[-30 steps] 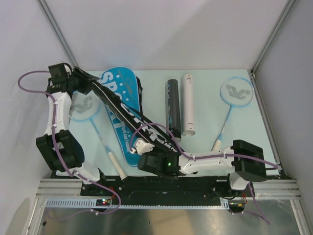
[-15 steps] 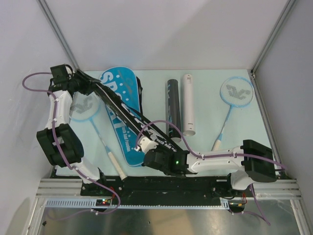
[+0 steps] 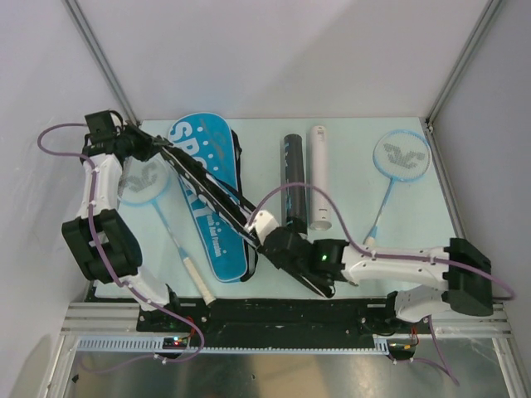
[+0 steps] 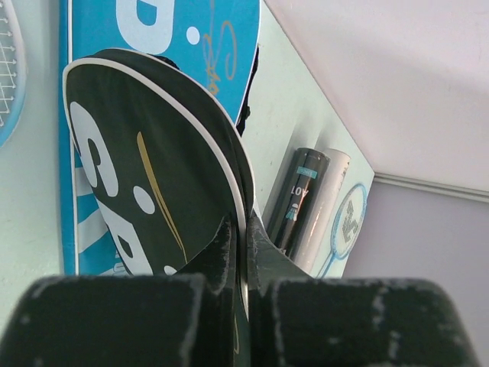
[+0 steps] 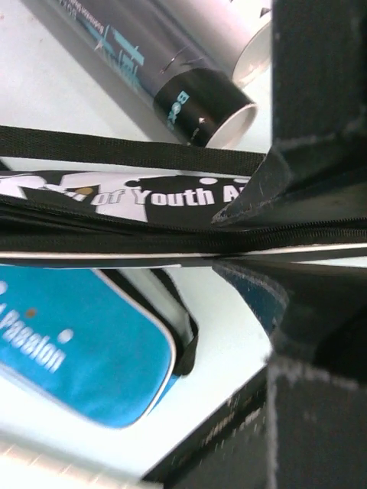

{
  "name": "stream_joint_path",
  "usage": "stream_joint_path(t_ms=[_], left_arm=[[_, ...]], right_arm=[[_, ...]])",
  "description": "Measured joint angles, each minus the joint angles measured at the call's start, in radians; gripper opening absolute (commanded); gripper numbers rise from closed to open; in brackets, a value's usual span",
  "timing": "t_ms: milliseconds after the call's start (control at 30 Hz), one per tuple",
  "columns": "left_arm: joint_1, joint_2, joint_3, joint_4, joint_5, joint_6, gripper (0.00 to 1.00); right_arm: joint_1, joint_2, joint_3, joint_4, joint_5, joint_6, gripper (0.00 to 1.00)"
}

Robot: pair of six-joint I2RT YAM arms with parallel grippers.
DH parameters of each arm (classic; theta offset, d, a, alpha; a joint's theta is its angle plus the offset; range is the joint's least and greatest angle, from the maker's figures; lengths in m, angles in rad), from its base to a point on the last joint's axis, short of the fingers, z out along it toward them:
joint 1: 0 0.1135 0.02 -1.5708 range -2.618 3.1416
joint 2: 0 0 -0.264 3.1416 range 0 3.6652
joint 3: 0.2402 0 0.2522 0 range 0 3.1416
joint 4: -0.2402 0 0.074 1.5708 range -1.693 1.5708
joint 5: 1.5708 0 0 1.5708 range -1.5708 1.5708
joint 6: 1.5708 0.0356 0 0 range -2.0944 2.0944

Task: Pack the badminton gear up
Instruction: Pick up the racket bag from the center of the board.

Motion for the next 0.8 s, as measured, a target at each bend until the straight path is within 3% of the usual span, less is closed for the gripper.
stream_joint_path(t_ms=[200,367,600,800], left_arm=[[0.003,-0.017,-0.028,0.019,-0.003,-0.001,0.00],[0.006,-0.030,-0.047,0.027,-0.002,-0.001,0.00],[0.010,-0.032,-0.061,0.044,0.014,0.000,0.00],[0.012,-0.033,-0.076,0.069,0.034,0.000,0.00]], right_arm=[[-0.160,-0.093,0.014,0.073,-0.235,0.126,0.41],[-0.306,-0.056,0.075,0.177,-0.414,0.188,0.49],[-0.423,0.225,0.385,0.267,-0.585,0.205,0.61],[-0.428,0.463,0.695,0.270,-0.688,0.213,0.60]])
